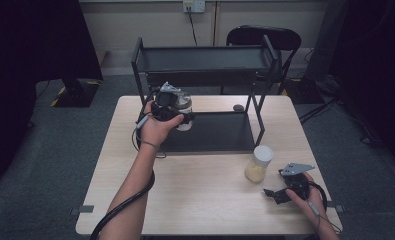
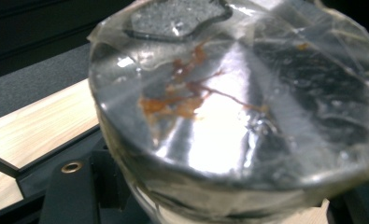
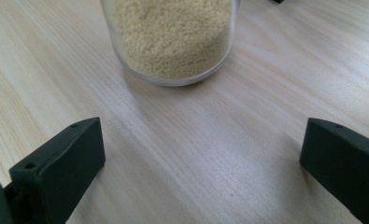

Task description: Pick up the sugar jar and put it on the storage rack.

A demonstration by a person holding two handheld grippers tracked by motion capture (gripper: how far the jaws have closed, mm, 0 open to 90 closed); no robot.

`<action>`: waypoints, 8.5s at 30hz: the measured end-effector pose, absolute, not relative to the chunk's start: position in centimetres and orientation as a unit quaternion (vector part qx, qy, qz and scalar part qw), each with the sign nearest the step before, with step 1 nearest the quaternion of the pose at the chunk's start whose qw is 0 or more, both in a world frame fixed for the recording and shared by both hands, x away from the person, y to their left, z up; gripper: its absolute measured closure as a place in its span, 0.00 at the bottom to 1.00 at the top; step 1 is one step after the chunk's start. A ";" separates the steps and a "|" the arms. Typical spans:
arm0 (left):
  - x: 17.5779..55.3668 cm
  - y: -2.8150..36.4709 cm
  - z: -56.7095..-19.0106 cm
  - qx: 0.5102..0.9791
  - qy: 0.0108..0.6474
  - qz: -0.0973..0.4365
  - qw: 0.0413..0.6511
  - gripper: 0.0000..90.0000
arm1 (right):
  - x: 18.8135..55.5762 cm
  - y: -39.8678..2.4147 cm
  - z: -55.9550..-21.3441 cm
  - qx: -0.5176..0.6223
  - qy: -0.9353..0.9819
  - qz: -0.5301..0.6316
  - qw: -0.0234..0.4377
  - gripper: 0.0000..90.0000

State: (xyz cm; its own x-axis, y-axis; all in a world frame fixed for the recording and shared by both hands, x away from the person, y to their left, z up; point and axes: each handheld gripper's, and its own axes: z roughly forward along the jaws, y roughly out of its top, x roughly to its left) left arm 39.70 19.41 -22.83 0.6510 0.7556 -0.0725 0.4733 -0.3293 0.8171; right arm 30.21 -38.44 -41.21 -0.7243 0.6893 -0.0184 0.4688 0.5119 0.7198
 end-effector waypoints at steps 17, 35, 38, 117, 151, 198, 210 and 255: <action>39.9 19.0 -20.3 0.796 0.384 0.171 0.435 0.34 | 30.2 -38.4 -41.2 0.338 0.856 0.360 0.153 0.00; 39.9 18.9 -17.1 0.790 0.391 0.186 0.433 0.34 | 30.2 -38.4 -41.2 0.338 0.856 0.360 0.153 0.00; 39.8 19.0 -16.7 0.789 0.392 0.186 0.435 0.34 | 30.2 -38.4 -41.2 0.338 0.856 0.360 0.153 0.00; 44.0 16.9 -7.0 0.784 0.401 0.213 0.424 0.34 | 30.2 -38.5 -41.2 0.338 0.856 0.359 0.153 0.00; 48.3 16.1 -9.0 0.773 0.421 0.222 0.418 0.34 | 30.2 -38.4 -41.2 0.338 0.857 0.359 0.152 0.00; 44.8 17.2 -10.3 0.743 0.434 0.214 0.462 0.01 | 30.2 -38.5 -41.2 0.338 0.857 0.359 0.152 0.00; 43.0 17.2 -11.0 0.744 0.433 0.213 0.462 0.01 | 30.2 -38.5 -41.2 0.338 0.856 0.359 0.153 0.00; 39.5 18.1 -16.9 0.759 0.383 0.187 0.492 0.02 | 30.2 -38.4 -41.2 0.338 0.856 0.360 0.153 0.00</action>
